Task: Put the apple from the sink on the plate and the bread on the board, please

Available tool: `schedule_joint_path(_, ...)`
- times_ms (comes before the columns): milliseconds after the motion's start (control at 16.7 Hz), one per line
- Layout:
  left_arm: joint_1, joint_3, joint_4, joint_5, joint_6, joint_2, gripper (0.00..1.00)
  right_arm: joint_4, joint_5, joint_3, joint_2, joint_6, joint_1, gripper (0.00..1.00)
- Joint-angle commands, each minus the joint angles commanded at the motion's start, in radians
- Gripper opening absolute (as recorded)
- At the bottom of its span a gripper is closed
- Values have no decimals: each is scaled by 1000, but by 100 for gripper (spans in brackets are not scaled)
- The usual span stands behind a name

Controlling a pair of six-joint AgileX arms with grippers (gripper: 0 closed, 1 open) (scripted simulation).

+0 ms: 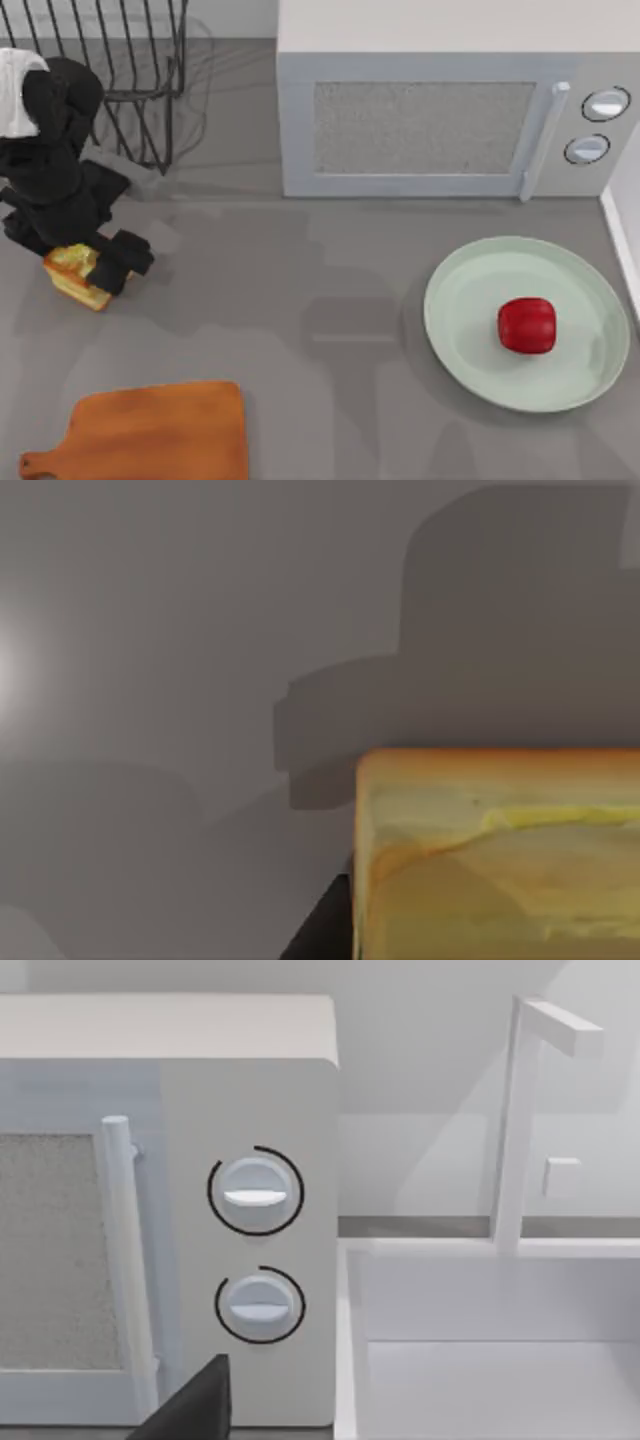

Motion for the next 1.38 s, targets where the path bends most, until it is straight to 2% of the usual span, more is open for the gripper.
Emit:
schedule_joint_path(60, 0, 0, 0, 0, 0, 0, 2, 0, 0, 0, 0, 0, 0, 100)
schedule_joint_path(120, 0, 0, 0, 0, 0, 0, 0, 0, 0, 0, 0, 0, 0, 100)
schedule_joint_path(720, -1, 19, -21, 5, -1, -19, 0, 0, 0, 0, 0, 0, 0, 100)
schedule_joint_path(1140, -2, 189, -305, 4, -5, -94, 0, 0, 0, 0, 0, 0, 0, 100)
schedule_joint_path(1380, -2, 248, -369, 4, -7, -130, 0, 0, 0, 0, 0, 0, 0, 100)
